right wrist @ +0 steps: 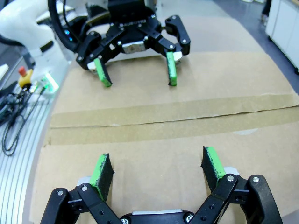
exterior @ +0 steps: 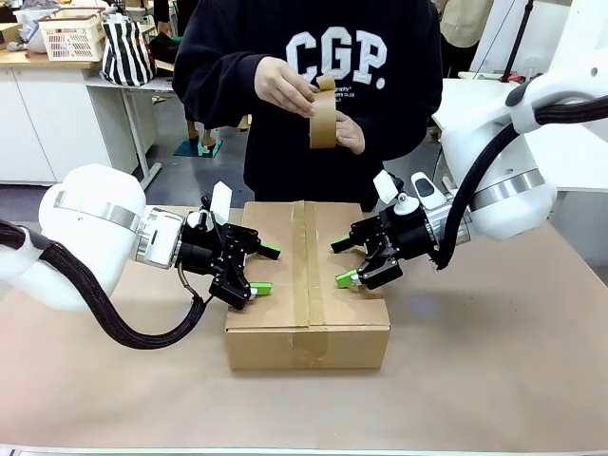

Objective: Pack the gift set into the box.
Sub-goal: Press and hold the closed box until the human finishes sealing it.

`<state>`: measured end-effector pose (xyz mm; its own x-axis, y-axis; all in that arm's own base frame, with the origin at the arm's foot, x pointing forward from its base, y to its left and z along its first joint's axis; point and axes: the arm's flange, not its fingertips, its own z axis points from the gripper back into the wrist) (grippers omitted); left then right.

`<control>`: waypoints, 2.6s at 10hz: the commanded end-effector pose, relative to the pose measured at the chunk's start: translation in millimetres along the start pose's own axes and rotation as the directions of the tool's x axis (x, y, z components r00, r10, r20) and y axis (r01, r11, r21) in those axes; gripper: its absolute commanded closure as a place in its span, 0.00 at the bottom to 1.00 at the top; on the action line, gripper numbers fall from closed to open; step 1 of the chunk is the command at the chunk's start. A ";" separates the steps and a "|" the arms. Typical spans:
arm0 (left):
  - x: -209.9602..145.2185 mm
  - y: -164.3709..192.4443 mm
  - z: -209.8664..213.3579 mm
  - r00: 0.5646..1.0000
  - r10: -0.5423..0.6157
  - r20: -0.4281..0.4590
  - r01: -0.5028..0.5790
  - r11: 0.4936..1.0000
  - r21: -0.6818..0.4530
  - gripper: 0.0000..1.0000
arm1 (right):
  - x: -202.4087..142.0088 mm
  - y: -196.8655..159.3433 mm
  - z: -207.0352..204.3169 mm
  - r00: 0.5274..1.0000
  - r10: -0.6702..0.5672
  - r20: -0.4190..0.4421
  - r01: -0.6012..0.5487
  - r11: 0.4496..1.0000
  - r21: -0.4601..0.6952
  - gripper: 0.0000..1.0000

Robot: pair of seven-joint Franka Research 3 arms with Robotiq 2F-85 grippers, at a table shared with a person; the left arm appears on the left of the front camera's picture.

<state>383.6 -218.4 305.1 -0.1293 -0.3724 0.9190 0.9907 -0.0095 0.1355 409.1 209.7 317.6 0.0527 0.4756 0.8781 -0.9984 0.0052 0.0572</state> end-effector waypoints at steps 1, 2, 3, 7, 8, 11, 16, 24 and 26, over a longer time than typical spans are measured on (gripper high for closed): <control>-3.6 -1.9 0.5 1.000 -0.004 -0.008 0.004 1.000 -0.013 0.00 | -2.6 1.1 -1.4 1.000 -0.004 -0.006 0.004 1.000 -0.001 0.00; -3.6 -1.9 0.5 1.000 -0.004 -0.008 0.004 1.000 -0.013 0.00 | -2.6 1.1 -1.4 1.000 -0.004 -0.006 0.004 1.000 -0.001 0.00; -3.6 -1.9 0.5 1.000 -0.004 -0.008 0.004 1.000 -0.013 0.00 | -2.6 1.1 -1.4 1.000 -0.004 -0.006 0.004 1.000 -0.001 0.00; -3.6 -1.9 0.5 1.000 -0.004 -0.008 0.004 1.000 -0.013 0.00 | -2.6 1.1 -1.4 1.000 -0.004 -0.006 0.004 1.000 -0.001 0.00; -3.6 -1.9 0.5 1.000 -0.004 -0.008 0.004 1.000 -0.013 0.00 | -2.6 1.1 -1.4 1.000 -0.004 -0.006 0.004 1.000 -0.001 0.00; -3.6 -1.9 0.5 1.000 -0.004 -0.008 0.004 1.000 -0.013 0.00 | -2.6 1.1 -1.4 1.000 -0.004 -0.006 0.004 1.000 -0.001 0.00; -3.6 -1.9 0.5 1.000 -0.004 -0.008 0.004 1.000 -0.013 0.00 | -2.6 1.1 -1.4 1.000 -0.004 -0.006 0.004 1.000 -0.001 0.00; -3.6 -1.9 0.5 1.000 -0.004 -0.008 0.004 1.000 -0.013 0.00 | -2.6 1.1 -1.4 1.000 -0.004 -0.006 0.004 1.000 -0.001 0.00; -3.6 -1.9 0.5 1.000 -0.004 -0.008 0.004 1.000 -0.013 0.00 | -2.6 1.1 -1.4 1.000 -0.004 -0.006 0.004 1.000 -0.001 0.00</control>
<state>383.6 -218.4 305.1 -0.1293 -0.3724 0.9190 0.9907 -0.0096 0.1355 409.1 209.7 317.6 0.0527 0.4756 0.8781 -0.9984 0.0051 0.0572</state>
